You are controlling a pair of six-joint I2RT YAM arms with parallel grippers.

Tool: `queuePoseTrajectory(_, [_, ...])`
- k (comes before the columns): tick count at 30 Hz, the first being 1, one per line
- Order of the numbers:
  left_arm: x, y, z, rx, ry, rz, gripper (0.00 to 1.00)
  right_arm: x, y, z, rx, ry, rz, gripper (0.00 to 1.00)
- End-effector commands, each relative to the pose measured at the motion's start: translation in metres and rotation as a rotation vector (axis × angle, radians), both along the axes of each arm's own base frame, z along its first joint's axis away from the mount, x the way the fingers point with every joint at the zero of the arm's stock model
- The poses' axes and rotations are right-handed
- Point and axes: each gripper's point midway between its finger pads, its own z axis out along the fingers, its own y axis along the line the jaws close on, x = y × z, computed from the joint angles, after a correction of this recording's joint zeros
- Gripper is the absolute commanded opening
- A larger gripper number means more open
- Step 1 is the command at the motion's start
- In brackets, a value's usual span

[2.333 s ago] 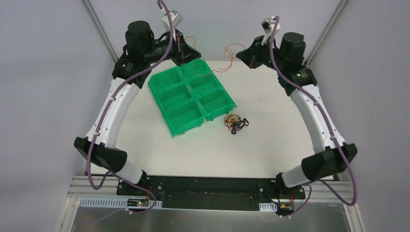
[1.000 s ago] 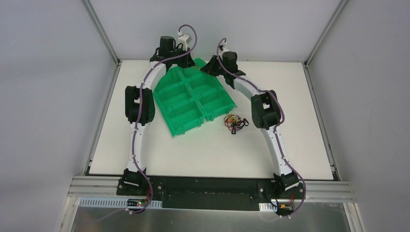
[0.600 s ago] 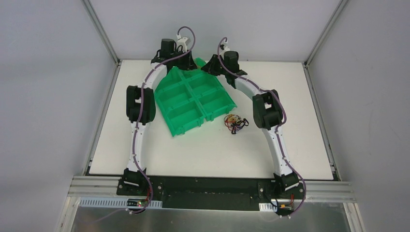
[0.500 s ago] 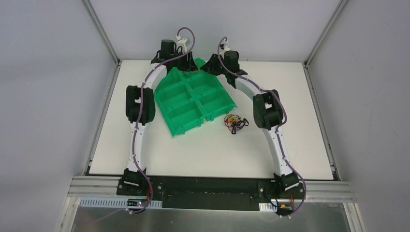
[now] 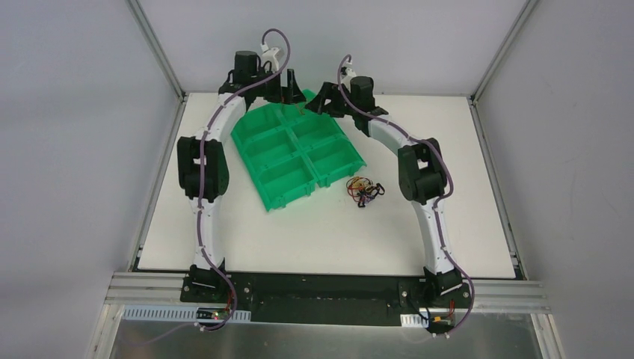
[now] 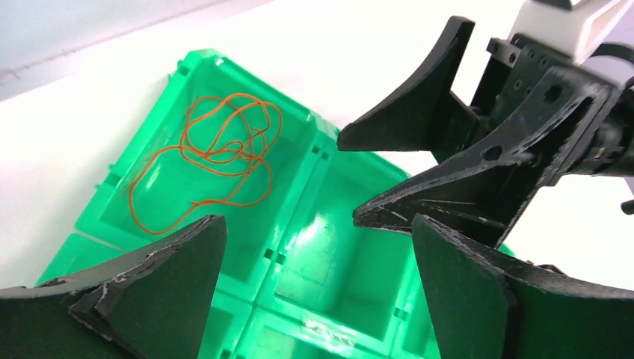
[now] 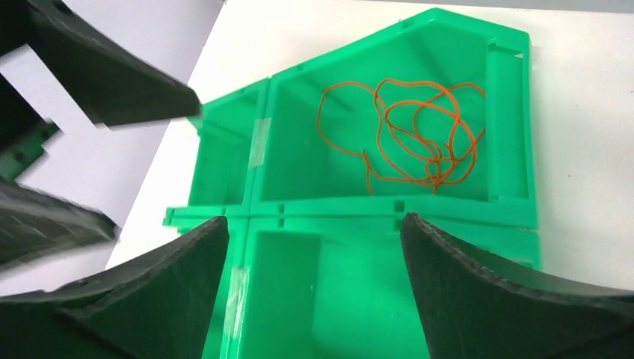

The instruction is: Untangle the cables

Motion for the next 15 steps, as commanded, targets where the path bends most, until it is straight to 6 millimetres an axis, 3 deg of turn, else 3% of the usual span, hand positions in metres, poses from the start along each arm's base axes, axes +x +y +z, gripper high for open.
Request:
queuePoseTrajectory(1, [-0.030, 0.018, 0.095, -0.019, -0.154, -0.035, 0.99, -0.017, -0.027, 0.110, 0.021, -0.220, 0.044, 0.95])
queuePoseTrajectory(4, [-0.052, 0.037, 0.127, 0.019, -0.227, -0.059, 0.99, -0.040, -0.065, 0.158, 0.014, -0.300, 0.086, 0.99])
queuePoseTrajectory(8, [-0.085, 0.071, 0.167, 0.166, -0.371, -0.042, 0.99, -0.086, -0.120, 0.179, -0.051, -0.223, 0.167, 0.99])
queuePoseTrajectory(9, [-0.092, 0.078, 0.169, 0.210, -0.390, -0.033, 0.99, -0.099, -0.137, 0.184, -0.072, -0.200, 0.177, 0.99])
queuePoseTrajectory(12, [-0.123, 0.084, 0.172, 0.275, -0.404, -0.047, 0.99, -0.158, -0.179, 0.174, -0.182, -0.050, 0.260, 0.99])
queuePoseTrajectory(15, [-0.172, 0.067, 0.164, 0.260, -0.389, -0.179, 0.99, -0.220, -0.214, 0.134, -0.387, 0.163, 0.269, 0.98])
